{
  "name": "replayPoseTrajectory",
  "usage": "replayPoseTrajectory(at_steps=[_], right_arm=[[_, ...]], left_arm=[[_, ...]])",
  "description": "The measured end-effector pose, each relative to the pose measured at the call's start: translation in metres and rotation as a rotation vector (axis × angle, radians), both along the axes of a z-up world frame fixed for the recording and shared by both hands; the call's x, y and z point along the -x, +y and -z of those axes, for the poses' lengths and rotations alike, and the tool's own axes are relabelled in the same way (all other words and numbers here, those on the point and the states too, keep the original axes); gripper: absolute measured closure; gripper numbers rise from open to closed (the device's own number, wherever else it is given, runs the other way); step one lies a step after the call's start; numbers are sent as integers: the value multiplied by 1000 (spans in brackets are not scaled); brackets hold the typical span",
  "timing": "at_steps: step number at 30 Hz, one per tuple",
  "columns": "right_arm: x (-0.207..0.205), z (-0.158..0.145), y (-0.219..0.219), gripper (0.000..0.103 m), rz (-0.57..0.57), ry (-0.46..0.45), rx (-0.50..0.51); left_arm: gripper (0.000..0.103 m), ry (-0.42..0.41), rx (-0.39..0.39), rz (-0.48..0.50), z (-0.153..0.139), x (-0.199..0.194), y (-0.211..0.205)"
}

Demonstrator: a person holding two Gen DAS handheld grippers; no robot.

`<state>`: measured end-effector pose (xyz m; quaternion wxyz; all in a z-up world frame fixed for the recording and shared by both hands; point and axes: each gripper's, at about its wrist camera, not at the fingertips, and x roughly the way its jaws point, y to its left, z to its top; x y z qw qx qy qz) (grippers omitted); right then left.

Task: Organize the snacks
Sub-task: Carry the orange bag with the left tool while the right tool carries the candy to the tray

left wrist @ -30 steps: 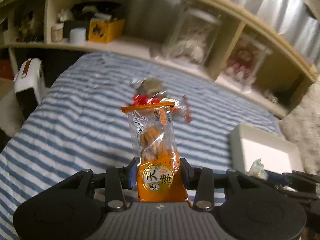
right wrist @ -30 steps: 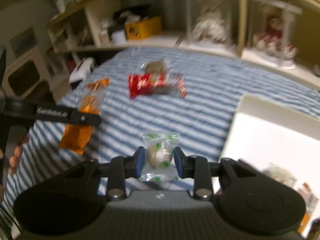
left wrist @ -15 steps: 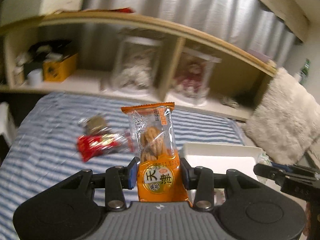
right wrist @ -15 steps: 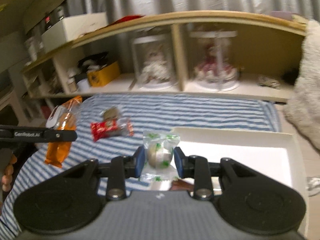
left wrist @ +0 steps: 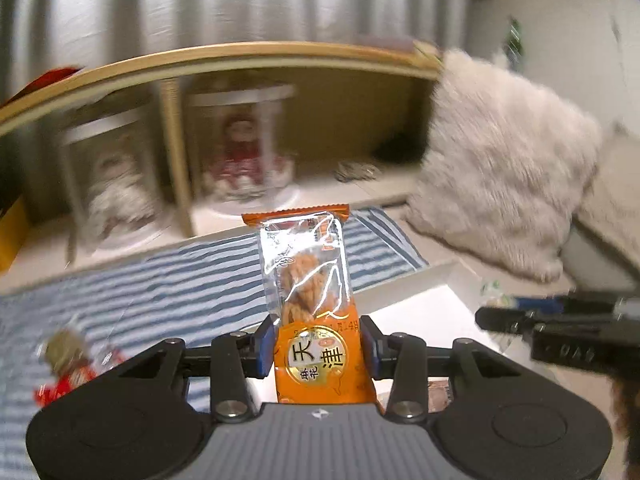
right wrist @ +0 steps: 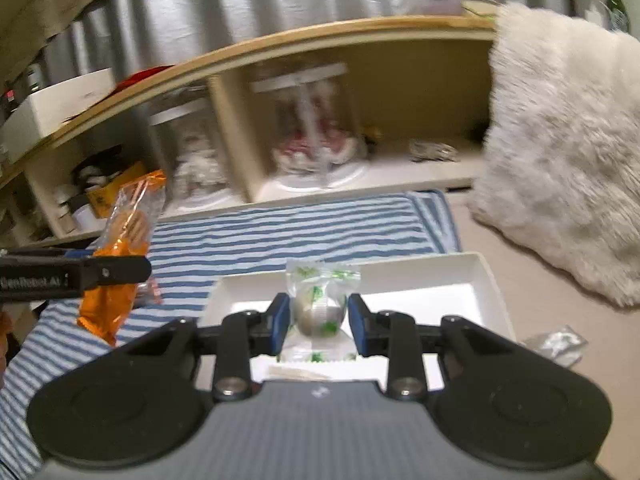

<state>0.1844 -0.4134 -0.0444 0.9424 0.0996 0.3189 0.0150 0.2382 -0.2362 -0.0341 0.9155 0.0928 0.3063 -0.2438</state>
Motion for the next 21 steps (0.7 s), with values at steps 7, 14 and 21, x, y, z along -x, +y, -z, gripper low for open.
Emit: replayPoseTrajectory(at_steps=[7,14,21], right_arm=[[-12,22,-32,66,69,54,4],[-19,43,-50,66,82,113,17],[-29,63,-62,66,73,173,16]], left_arm=[[59,-20,-236,150,47,-32,-43],[59,2,-473,311,96,-47,-69],[57,66,-546,425,123,-55,-77]])
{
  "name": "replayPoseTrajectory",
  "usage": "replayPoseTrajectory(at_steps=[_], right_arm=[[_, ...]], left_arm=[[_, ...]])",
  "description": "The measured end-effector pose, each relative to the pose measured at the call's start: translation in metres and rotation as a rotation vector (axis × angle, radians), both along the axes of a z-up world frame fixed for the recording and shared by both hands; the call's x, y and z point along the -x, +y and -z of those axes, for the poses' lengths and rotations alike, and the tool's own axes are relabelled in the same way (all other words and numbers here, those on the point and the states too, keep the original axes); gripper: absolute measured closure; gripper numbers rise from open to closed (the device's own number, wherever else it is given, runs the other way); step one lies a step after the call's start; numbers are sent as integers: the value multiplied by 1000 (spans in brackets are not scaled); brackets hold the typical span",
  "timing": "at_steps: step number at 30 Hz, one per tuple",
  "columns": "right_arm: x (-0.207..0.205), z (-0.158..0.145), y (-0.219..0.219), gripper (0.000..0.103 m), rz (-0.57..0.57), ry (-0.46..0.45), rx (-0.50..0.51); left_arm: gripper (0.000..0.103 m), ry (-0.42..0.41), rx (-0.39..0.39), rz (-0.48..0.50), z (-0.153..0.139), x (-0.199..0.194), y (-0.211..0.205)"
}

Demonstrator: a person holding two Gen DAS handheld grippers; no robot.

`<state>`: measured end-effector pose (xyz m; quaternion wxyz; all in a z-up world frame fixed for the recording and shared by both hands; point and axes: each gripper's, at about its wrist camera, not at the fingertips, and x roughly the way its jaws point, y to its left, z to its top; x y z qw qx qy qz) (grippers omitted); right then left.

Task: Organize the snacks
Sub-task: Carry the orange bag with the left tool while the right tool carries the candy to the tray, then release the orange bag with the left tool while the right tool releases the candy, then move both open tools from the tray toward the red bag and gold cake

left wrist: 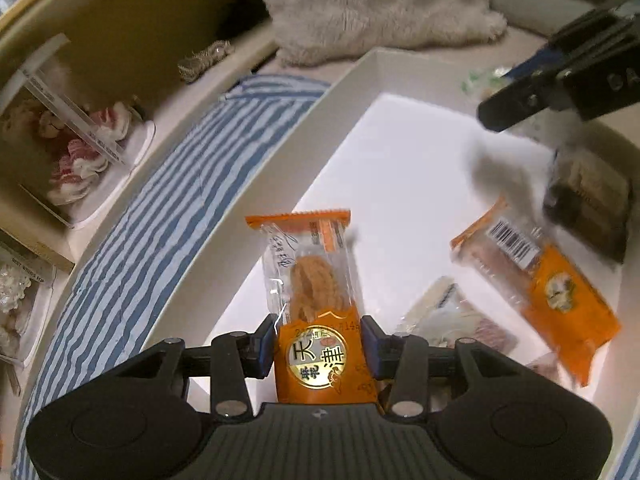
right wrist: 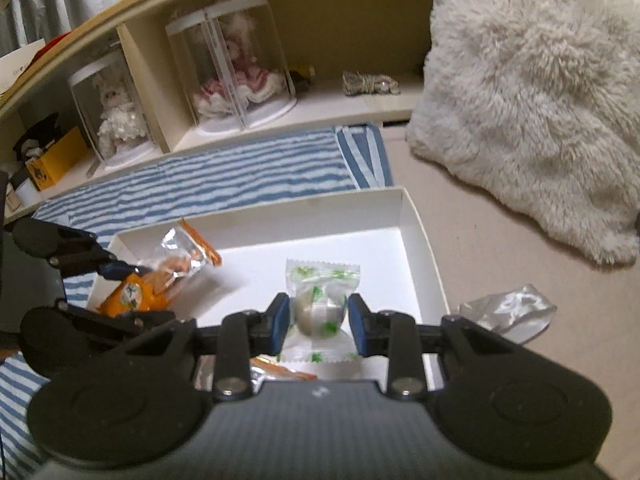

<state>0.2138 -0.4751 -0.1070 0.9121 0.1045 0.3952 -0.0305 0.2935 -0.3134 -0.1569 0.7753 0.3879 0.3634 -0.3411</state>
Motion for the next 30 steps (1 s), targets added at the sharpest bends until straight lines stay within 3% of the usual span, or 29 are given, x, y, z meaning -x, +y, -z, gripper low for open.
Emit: replayPoseTrajectory(at_steps=[8,10,12,14,15,16,22,30], right_arm=[[-4,11,-2,66,16,76,22],[-5,13,-2,66,22,94,49],[-6,15,-3,64,24,105,62],[-7,18,-4,55,37,110,79],[-7,19,-5,41,51,116,92],[-7,19,-4,36,62,120,115],[-2,15,-3,31,73,125,108],[4,8,7,21,54,126,104]], left_arm=[[53,-7,-27,-103,0,-22,13],[40,6,-10,-136,-2,-25,22],[35,16,10,-168,-3,-26,28],[28,27,33,-199,-6,-25,34],[25,37,56,-212,-8,-24,36],[22,47,81,-221,-9,-24,38],[5,93,184,-262,-20,-10,45],[0,121,254,-323,-33,9,53]])
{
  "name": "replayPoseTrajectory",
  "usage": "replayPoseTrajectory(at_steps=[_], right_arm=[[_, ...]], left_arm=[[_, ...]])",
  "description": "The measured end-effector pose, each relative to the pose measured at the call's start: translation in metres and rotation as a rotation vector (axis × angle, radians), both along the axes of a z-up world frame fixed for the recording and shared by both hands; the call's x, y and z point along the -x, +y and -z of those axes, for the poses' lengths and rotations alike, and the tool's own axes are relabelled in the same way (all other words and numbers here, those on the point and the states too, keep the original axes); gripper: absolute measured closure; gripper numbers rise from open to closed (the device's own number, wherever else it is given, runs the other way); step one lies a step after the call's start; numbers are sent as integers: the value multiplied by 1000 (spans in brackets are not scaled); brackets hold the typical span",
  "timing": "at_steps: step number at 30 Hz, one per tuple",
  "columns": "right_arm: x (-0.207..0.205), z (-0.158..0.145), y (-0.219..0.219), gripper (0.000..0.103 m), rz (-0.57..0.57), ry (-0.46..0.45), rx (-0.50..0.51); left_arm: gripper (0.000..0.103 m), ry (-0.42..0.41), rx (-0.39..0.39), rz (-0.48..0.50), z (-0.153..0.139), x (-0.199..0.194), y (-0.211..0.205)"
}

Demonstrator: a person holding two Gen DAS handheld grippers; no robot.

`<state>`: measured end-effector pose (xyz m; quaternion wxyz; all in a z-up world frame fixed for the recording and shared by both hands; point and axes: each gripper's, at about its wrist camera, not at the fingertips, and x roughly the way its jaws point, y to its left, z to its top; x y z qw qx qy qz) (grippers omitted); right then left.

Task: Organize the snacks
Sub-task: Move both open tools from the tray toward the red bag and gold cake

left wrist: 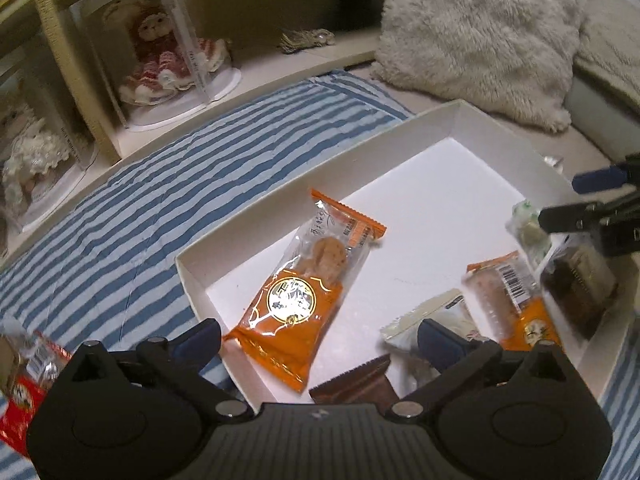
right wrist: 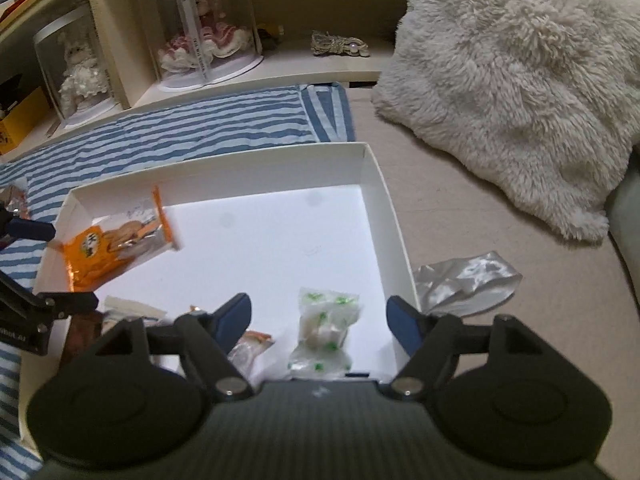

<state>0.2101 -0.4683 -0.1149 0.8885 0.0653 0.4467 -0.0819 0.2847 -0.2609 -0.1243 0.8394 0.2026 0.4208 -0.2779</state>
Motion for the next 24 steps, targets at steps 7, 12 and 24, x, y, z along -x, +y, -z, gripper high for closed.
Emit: replayPoseTrajectory(at_steps=[7,12,24], right_arm=[[11,-7,10,16,1,-2,-13],[15,-10,20,6,-7,3,15],[23,-24,51,1,-63,-53,26]], left_arm=[[0,38,73,-92,-9,9,15],[0,69,99,-181,-16,13,28],[0,44,158,-293,-32,37,69]])
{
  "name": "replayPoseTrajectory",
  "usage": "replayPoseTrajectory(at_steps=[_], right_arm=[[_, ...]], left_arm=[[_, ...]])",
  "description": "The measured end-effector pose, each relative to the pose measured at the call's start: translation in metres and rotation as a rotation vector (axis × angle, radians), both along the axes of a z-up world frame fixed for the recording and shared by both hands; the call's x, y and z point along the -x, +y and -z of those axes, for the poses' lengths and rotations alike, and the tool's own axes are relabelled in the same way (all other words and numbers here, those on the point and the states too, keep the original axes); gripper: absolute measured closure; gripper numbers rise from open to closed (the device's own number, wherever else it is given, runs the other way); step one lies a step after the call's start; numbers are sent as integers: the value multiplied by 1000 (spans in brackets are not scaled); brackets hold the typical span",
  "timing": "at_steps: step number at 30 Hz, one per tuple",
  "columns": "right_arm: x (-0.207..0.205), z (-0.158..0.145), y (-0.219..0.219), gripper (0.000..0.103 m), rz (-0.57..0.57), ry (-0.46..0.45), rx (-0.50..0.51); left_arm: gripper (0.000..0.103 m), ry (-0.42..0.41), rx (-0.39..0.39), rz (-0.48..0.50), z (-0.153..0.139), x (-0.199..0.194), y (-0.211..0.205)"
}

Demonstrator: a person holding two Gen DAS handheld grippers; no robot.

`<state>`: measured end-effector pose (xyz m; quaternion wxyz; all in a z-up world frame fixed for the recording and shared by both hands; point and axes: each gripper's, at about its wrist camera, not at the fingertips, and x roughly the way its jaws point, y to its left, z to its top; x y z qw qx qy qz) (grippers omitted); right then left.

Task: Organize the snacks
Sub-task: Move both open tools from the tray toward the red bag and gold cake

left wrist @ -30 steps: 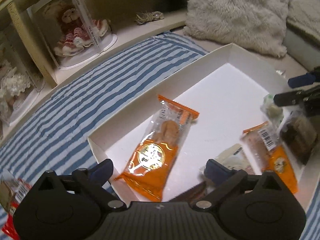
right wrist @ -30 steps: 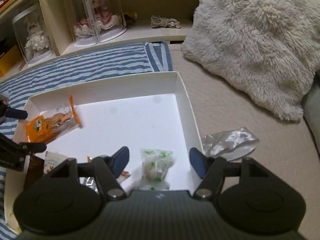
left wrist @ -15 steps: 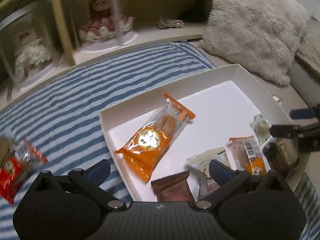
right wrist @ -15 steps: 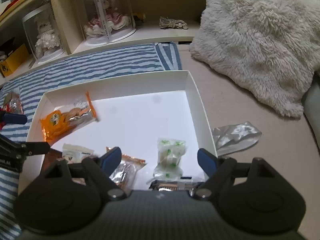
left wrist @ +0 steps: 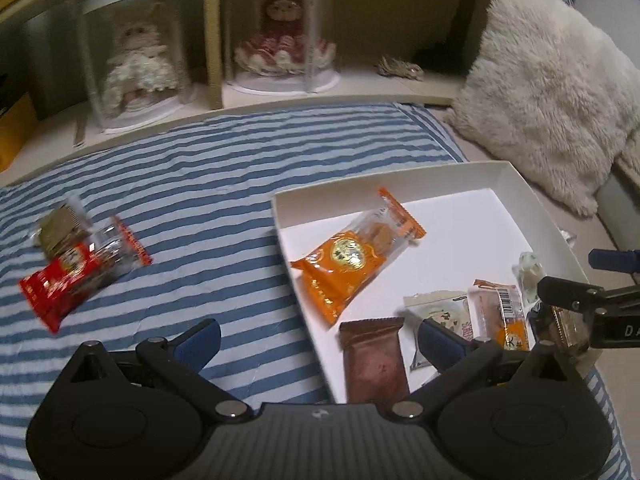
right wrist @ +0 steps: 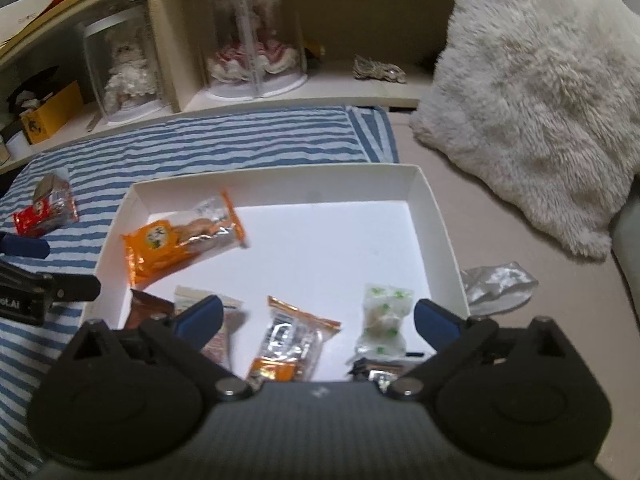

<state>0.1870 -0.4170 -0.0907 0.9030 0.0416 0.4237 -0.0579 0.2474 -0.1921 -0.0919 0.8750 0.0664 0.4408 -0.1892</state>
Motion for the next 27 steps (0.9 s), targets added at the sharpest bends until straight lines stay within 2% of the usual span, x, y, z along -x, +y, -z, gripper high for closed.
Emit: replayPoseTrajectory(at_steps=[19,27], right_arm=[[-4,-7,61,1,-105,-51,5],[-8,-8,94,1,-162,-93,-1]], left_arm=[[0,-60,-7,-142,-9,26,78],[0,-96,2,-248,-5,30,128]])
